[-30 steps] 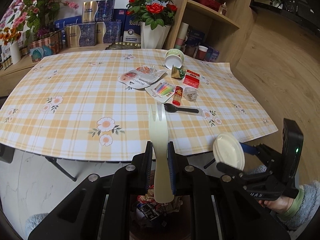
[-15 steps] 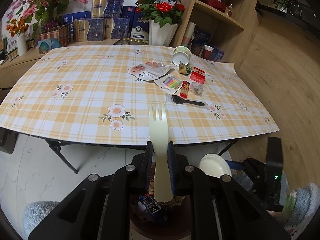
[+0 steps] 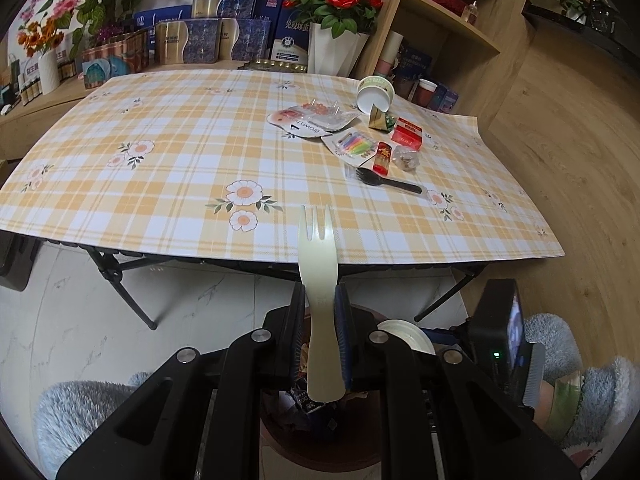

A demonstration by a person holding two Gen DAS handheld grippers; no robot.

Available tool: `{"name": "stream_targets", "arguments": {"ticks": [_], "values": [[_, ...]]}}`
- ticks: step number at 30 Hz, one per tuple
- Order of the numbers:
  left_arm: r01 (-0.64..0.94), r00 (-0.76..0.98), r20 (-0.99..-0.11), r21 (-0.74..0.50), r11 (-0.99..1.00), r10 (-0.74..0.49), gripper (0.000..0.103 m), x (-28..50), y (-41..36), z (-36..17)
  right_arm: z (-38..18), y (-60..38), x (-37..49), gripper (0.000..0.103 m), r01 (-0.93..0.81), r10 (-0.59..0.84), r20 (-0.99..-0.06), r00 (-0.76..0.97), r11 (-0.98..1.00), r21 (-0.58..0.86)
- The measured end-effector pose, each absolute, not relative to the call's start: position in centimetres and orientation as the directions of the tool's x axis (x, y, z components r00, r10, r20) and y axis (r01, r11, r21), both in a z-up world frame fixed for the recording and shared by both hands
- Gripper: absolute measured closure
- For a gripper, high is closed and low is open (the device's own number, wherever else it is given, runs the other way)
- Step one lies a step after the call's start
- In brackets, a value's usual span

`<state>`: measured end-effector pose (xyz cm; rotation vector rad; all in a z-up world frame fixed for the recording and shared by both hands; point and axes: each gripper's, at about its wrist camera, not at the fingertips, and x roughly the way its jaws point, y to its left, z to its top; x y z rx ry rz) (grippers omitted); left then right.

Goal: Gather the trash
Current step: 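Carry the lid and fork to the bin and open the right gripper over it, then lower the white plastic fork into the bin and open the left gripper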

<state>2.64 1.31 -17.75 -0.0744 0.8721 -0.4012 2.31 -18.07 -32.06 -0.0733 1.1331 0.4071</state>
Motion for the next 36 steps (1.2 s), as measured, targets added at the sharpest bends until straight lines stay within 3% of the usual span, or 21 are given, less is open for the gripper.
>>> {"name": "stream_targets", "arguments": {"ticks": [11,24,31,36], "values": [[0.336,0.561,-0.735,-0.218,0.916,-0.381,0.088,2.4,0.6,-18.1,-30.2,-19.0,2.0,0.007,-0.322,0.258,-0.864,0.433,0.939,0.120],[0.488,0.541,-0.744,-0.102,0.867,-0.392,0.088,1.0,-2.7,-19.1,-23.1,-25.2,0.2,0.006,-0.087,0.085,-0.680,0.729,0.996,0.031],[0.594,0.534,-0.750,0.004,0.804,-0.391,0.088,0.3,-5.2,-22.0,-23.2,-27.8,0.4,0.006,0.035,0.020,-0.671,0.741,0.997,0.068],[0.610,0.492,-0.786,0.003,0.793,-0.375,0.088,0.5,-5.9,-23.9,-24.0,-28.3,0.5,0.006,0.082,-0.004,-0.691,0.722,0.993,0.081]]}}
